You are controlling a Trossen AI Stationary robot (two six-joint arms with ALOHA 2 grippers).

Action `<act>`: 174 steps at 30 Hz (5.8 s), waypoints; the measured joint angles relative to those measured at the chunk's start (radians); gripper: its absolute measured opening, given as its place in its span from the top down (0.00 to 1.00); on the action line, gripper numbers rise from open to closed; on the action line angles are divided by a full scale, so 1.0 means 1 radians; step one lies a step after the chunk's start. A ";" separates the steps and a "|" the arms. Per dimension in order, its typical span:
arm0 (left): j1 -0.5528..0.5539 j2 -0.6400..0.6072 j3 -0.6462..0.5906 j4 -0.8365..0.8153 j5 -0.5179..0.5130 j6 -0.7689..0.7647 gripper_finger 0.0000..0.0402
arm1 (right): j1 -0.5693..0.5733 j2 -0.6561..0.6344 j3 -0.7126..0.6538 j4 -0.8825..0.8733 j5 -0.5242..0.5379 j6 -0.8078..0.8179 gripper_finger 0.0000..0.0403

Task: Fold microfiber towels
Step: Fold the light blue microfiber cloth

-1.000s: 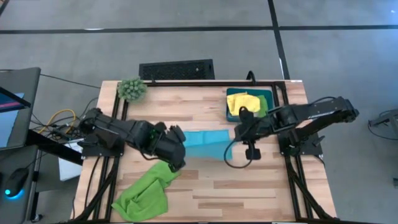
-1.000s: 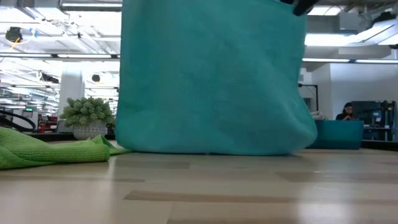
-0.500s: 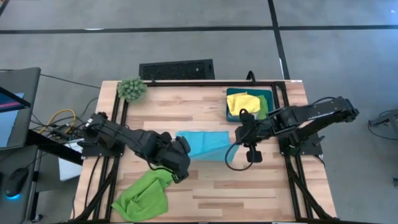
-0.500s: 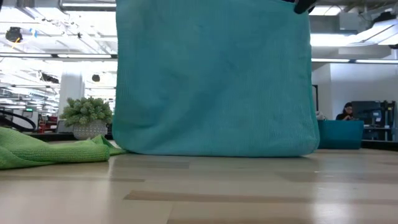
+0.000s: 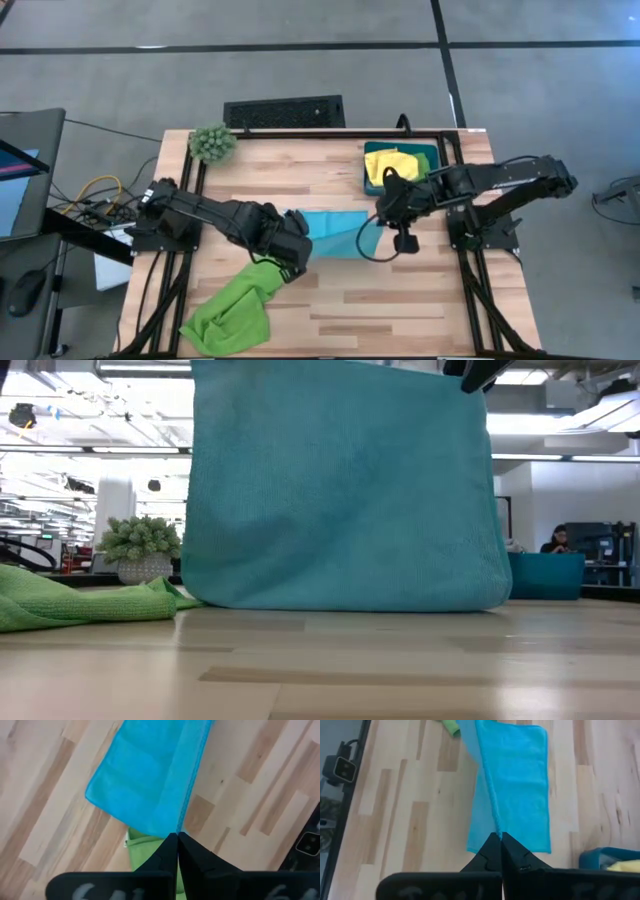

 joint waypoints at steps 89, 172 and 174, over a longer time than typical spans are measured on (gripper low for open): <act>0.346 0.122 -0.397 0.170 0.000 0.482 1.00 | -0.208 0.462 -0.001 -0.043 0.115 0.000 0.98; -0.096 -0.122 -0.443 0.046 -0.126 -0.192 0.62 | 0.377 0.521 -0.366 0.522 0.554 -0.218 0.50; -0.096 -0.122 -0.443 0.048 -0.126 -0.192 0.62 | 0.375 0.521 -0.367 0.515 0.566 -0.218 0.51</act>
